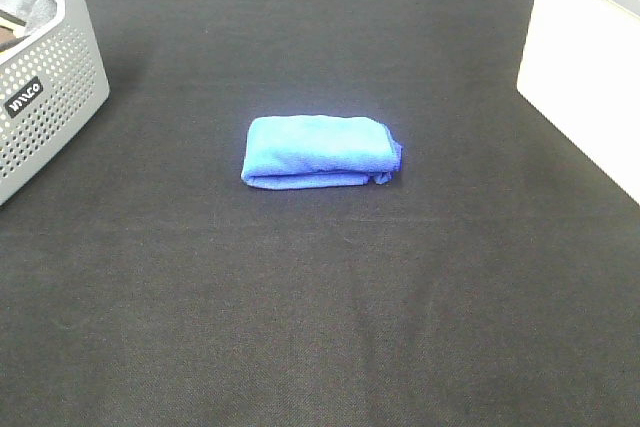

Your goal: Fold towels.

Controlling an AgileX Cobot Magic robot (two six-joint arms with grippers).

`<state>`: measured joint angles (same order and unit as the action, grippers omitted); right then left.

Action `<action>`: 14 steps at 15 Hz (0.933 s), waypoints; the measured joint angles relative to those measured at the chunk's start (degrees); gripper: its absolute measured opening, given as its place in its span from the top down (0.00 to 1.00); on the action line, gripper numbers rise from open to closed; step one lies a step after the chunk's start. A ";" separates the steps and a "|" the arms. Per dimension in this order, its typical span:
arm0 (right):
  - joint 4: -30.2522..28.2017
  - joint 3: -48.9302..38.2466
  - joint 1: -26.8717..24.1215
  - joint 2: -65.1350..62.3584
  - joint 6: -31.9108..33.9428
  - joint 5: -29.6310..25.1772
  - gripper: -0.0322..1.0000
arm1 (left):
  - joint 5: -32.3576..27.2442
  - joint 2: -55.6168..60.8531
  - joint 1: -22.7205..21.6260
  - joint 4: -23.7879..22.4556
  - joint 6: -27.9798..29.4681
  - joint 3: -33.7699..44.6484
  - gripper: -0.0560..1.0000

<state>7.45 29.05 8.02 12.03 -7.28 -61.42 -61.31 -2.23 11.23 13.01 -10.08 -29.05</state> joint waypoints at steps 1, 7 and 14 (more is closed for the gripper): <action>0.00 0.00 0.00 0.00 0.00 0.00 0.20 | 0.00 0.00 0.00 0.00 0.00 0.00 0.23; 0.00 0.00 0.00 0.00 0.00 0.00 0.20 | 0.11 0.00 0.00 0.00 0.00 0.00 0.23; 0.00 0.00 -5.33 0.00 0.00 0.11 0.20 | 0.23 0.06 -9.63 0.06 0.00 0.00 0.23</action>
<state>7.45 29.05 2.69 12.03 -7.28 -61.31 -61.08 -2.18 1.60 13.06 -10.08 -29.05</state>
